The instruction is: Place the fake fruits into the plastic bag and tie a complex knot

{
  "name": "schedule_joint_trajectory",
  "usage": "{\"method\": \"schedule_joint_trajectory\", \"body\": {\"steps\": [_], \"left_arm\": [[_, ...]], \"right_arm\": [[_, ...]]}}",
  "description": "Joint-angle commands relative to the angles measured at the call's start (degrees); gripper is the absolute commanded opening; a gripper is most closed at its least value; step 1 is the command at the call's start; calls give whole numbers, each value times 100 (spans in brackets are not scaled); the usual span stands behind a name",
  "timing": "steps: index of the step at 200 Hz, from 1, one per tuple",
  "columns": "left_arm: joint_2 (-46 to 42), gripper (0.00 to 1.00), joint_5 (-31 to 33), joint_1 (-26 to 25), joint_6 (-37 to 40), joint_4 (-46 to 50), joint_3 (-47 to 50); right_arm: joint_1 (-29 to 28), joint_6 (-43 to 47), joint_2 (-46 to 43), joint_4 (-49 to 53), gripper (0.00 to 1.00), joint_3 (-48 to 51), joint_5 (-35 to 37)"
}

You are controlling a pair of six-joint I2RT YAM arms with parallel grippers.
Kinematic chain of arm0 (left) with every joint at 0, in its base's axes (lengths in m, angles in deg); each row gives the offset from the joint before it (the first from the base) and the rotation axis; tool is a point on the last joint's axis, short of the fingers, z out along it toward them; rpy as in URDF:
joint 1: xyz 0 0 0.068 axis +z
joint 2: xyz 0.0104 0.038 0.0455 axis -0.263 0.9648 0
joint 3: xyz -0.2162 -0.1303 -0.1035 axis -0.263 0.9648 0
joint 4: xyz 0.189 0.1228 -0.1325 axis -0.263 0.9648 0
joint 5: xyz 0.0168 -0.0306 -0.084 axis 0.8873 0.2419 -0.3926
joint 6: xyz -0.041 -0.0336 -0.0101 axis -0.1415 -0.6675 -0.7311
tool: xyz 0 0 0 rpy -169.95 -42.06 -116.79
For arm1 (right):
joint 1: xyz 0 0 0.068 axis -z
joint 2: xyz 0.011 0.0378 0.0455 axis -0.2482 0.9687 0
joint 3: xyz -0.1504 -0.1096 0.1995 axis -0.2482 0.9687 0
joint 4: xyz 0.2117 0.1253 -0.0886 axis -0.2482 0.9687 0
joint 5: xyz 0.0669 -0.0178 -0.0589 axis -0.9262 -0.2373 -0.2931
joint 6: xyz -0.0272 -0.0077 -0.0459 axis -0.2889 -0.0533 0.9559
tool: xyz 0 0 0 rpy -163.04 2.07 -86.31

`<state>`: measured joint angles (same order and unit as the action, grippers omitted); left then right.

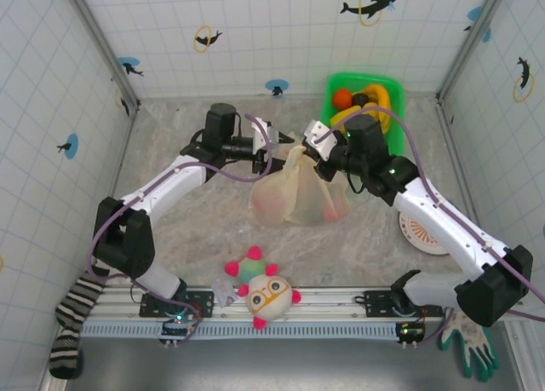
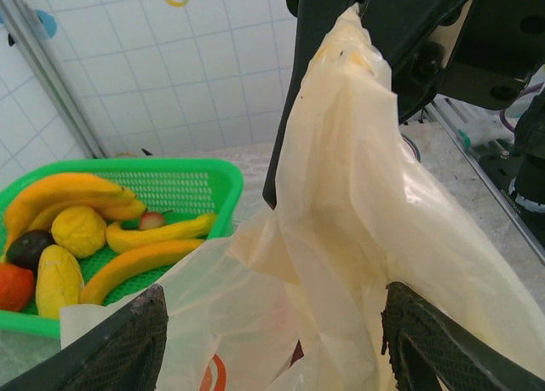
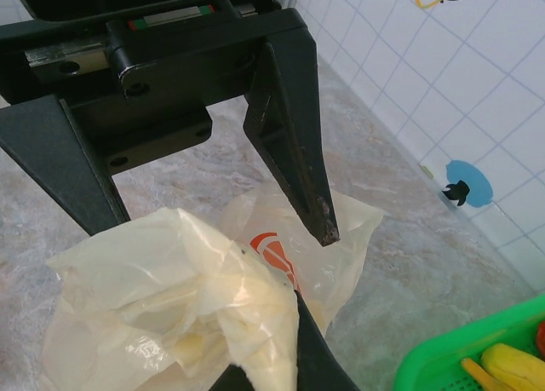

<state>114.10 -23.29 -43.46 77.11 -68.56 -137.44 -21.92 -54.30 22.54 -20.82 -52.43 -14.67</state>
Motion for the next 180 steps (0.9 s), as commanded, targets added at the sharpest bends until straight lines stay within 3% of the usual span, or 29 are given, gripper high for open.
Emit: {"method": "schedule_joint_trajectory", "body": {"steps": [1, 37, 119, 151, 180], "left_arm": [[124, 69, -183, -46, 222, 82, 100], [178, 71, -375, -92, 165, 46, 3], [258, 68, -615, -168, -880, -1217, 12], [19, 67, -303, -70, -1453, -1893, 215], [-442, 66, 221, 325, -1675, -1724, 588]], "right_arm": [[34, -96, -206, -436, 0, 126, 40], [56, -145, -192, -444, 0, 203, -7], [97, -478, -197, -528, 0, 337, -362], [103, -533, -227, -606, 0, 463, -261], [175, -638, -332, -784, 0, 565, -76]]}}
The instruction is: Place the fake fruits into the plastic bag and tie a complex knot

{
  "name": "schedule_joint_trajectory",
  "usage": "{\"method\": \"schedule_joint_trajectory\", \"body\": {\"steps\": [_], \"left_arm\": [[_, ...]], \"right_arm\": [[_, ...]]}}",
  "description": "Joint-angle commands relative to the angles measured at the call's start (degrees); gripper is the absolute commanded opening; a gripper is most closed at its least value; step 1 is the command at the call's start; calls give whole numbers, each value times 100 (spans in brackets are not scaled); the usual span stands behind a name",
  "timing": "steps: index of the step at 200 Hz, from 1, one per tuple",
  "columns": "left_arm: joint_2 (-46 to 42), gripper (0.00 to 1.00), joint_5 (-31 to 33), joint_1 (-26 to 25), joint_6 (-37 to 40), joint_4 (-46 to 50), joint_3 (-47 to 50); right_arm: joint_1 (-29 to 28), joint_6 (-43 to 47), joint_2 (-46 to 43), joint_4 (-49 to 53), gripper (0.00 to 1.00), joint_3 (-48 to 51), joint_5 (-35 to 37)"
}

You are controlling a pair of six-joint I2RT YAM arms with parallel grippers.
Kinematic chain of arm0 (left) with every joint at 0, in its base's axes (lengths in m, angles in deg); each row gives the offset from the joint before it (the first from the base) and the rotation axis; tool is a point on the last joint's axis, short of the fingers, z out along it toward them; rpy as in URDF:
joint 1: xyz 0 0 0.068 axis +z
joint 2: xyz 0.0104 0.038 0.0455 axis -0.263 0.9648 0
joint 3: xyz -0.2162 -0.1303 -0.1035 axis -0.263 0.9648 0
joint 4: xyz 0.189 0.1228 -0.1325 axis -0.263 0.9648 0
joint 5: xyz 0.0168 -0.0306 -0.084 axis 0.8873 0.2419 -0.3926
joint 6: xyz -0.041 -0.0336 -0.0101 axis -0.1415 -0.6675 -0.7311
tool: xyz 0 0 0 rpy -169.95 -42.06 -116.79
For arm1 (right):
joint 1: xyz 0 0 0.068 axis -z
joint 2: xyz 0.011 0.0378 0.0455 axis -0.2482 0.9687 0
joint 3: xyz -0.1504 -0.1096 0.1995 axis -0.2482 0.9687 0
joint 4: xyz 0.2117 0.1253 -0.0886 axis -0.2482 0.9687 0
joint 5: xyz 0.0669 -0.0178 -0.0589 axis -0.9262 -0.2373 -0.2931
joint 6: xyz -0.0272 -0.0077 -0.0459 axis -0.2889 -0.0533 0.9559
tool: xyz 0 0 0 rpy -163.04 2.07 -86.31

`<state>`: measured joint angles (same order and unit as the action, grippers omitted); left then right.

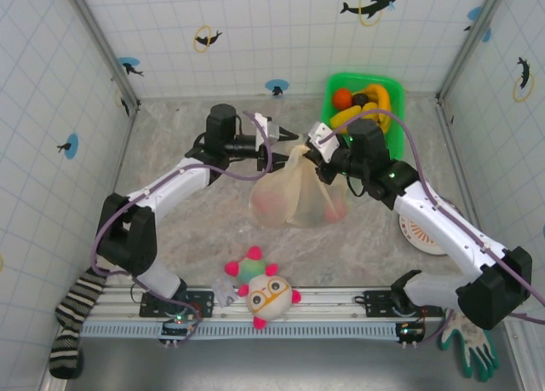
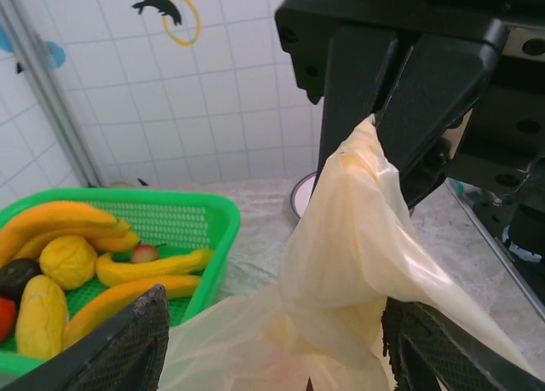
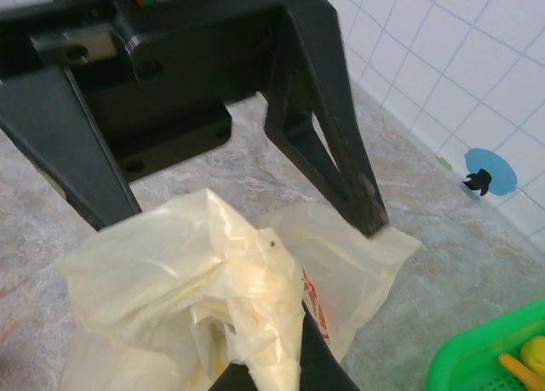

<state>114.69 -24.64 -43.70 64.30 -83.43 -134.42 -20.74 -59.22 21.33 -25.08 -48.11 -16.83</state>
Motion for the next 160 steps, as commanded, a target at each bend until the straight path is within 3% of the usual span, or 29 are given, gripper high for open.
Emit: {"method": "schedule_joint_trajectory", "body": {"steps": [1, 39, 53, 66, 74, 103, 135, 160], "left_arm": [[-520, 66, 382, 362, -394, -227, 304], [-1516, 68, 1770, 481, -685, 348, 963], [-1899, 71, 1942, 449, -1026, 405, 1087], [-2183, 74, 2310, 233, -1089, 509, 1134], [-2272, 77, 2509, -214, -1048, 564, 1127], [-2031, 80, 3281, -1003, -991, 815, 840], [-1551, 78, 4502, -1223, -829, 1175, 447], [-1348, 77, 4610, -1309, -779, 1094, 445]], "right_arm": [[57, -149, -216, -355, 0, 133, 142], [62, -138, -273, -563, 0, 221, 100], [57, -126, -270, -546, 0, 229, 96], [50, -127, -273, -524, 0, 229, 118], [48, -102, -264, -496, 0, 221, 125], [26, -93, -256, -441, 0, 203, 131], [-2, -102, -257, -431, 0, 190, 125], [-4, -102, -256, -431, 0, 181, 135]]}}
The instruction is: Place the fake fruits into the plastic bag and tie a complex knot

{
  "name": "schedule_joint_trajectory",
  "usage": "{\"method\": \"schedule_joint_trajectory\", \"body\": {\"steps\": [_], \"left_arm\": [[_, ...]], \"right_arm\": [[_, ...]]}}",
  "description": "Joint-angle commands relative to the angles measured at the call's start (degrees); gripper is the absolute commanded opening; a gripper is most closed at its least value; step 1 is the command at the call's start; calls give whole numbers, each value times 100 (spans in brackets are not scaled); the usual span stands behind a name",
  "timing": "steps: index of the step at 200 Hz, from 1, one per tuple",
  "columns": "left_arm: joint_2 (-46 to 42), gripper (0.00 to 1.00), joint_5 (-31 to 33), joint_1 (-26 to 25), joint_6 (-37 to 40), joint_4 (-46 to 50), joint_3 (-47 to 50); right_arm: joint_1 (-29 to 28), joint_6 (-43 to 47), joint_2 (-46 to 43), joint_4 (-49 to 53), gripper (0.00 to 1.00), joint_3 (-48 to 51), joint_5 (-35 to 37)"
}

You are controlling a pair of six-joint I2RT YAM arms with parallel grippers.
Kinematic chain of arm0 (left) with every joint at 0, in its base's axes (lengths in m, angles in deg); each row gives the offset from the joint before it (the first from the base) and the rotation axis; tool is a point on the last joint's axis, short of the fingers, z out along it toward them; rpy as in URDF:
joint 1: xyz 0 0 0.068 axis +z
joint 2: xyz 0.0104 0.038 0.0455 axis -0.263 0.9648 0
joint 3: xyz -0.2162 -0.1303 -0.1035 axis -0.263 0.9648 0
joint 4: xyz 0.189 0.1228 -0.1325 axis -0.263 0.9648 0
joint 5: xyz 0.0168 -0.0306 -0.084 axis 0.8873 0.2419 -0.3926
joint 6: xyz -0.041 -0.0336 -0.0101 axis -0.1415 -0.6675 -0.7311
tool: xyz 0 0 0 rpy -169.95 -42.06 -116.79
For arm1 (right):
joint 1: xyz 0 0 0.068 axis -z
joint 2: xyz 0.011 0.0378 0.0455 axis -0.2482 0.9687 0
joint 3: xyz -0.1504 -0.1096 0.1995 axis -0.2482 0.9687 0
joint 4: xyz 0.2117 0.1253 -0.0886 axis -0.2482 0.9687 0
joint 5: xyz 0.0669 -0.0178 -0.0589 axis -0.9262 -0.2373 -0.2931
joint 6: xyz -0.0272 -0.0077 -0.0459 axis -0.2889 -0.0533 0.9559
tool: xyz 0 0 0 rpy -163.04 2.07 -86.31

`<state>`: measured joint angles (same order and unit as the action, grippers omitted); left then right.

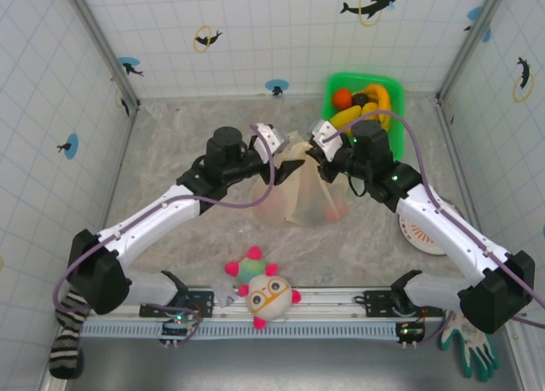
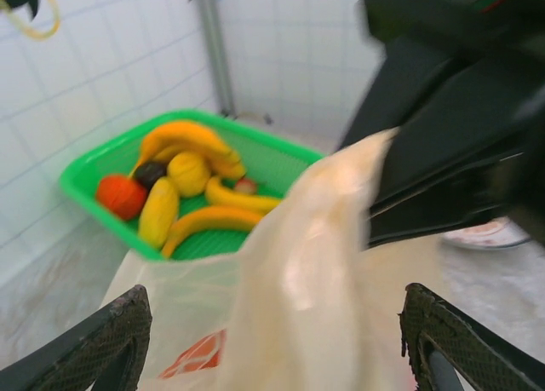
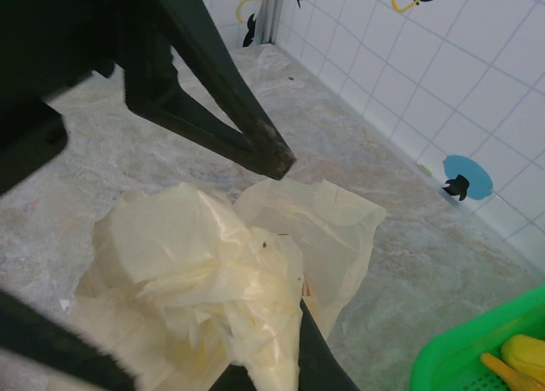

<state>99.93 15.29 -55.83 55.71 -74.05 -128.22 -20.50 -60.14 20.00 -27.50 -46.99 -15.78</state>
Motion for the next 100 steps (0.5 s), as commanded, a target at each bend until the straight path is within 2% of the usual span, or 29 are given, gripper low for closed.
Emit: {"method": "schedule_joint_trajectory", "body": {"steps": [1, 15, 33, 51, 77, 100], "left_arm": [[136, 77, 616, -102, 83, 156, -176], [221, 76, 718, -189, 130, 114, -186], [268, 71, 1072, -255, 82, -3, -181], [238, 60, 1429, -258, -43, -241, -113], [177, 39, 1973, -264, -95, -403, -46], [103, 29, 1941, -266, -46, -413, -28]], "right_arm": [[-28, -13, -123, -189, 0, 72, 26], [-28, -23, -107, -189, 0, 66, -4], [-45, -11, -96, -189, 0, 48, -23], [-60, 14, -96, -7, 0, 61, -26], [-61, 81, -63, 132, 0, 31, -32], [-72, 160, -18, 260, 0, -22, 126]]}}
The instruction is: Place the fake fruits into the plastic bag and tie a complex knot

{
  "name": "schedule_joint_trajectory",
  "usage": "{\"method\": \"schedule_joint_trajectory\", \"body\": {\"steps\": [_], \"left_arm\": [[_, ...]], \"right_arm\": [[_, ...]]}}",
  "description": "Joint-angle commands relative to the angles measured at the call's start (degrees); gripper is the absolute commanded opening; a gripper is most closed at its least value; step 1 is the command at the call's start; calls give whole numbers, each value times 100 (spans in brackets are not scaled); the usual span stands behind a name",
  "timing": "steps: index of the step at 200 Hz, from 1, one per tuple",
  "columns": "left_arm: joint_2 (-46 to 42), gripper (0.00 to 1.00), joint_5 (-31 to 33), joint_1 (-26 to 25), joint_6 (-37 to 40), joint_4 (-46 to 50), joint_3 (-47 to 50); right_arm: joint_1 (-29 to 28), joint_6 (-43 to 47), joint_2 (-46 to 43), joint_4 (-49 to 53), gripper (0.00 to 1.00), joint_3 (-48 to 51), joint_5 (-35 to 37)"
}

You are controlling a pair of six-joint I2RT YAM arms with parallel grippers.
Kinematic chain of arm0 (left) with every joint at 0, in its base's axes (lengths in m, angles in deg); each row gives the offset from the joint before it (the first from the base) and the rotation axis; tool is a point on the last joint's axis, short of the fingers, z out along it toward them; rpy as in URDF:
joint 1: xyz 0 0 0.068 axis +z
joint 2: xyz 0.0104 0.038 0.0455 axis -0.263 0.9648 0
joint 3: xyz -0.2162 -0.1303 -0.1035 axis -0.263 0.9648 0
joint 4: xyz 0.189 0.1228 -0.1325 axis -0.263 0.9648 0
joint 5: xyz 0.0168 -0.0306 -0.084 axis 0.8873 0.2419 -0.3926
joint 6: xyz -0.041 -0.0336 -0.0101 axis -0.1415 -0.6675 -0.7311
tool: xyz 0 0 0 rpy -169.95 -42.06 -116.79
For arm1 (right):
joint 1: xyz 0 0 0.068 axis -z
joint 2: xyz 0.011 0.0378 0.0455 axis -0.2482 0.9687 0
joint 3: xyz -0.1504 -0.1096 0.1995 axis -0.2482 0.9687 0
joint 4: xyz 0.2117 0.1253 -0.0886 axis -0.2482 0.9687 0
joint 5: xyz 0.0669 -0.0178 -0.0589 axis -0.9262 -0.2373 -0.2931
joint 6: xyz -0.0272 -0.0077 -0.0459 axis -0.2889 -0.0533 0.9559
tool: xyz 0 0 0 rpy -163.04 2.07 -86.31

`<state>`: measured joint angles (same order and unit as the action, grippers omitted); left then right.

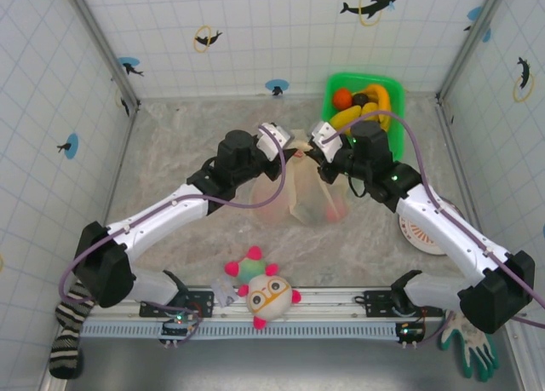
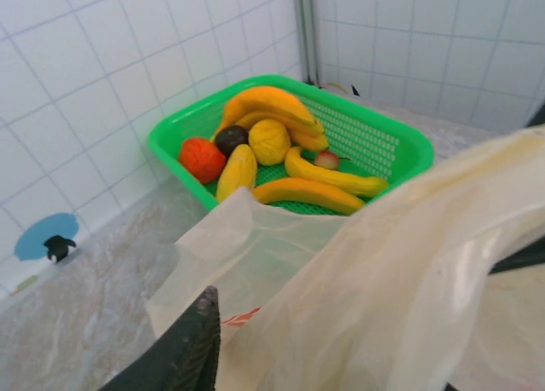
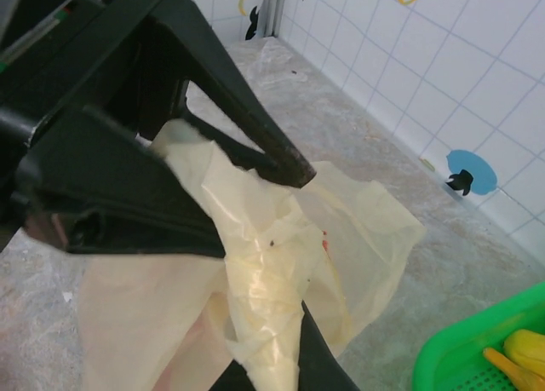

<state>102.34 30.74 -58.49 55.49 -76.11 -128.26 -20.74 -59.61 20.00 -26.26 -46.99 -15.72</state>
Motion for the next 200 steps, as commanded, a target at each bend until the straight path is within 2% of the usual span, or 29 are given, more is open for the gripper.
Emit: {"method": "schedule_joint_trajectory", "body": {"steps": [1, 19, 28, 38, 54, 69, 93, 121, 136, 157, 173, 183, 200], "left_arm": [[-138, 29, 388, 0, -24, -209, -23], [-165, 16, 299, -8, -54, -199, -5], [-174, 13, 204, -15, -52, -205, 16], [-190, 8, 100, -41, -46, -233, 40], [-217, 7, -109, -77, -50, -278, 92], [-306, 6, -106, -105, -92, -264, 163], [-569, 15, -103, -105, -194, -271, 360], [-1011, 39, -482, -73, -132, -43, 422], [-1239, 52, -765, 119, -142, 87, 311], [-1389, 55, -1163, 761, -440, -83, 175], [-1111, 56, -1432, 1333, -479, -134, -66], [-738, 56, -1730, 1571, -281, 2, -363], [5, 60, -2432, 1611, 473, 124, -863]], "right_arm": [[-48, 112, -13, 140, 0, -22, 129], [-55, 143, 0, 152, 0, -32, 217], [-57, 156, -8, 140, 5, -32, 213], [-57, 149, -8, 135, 5, -27, 226], [-66, 144, -30, 101, 3, -36, 305], [-66, 144, -80, 35, 0, -23, 703], [-66, 84, -166, -230, 0, 74, 943], [-66, 75, -175, -235, 0, 73, 978], [-75, 39, -181, -235, 0, 91, 897], [-76, 13, -202, -408, 0, 118, 824], [-80, -1, -236, -460, 0, 152, 793], [-79, -10, -237, -479, 0, 162, 731], [-83, -14, -227, -498, 0, 171, 690]]}}
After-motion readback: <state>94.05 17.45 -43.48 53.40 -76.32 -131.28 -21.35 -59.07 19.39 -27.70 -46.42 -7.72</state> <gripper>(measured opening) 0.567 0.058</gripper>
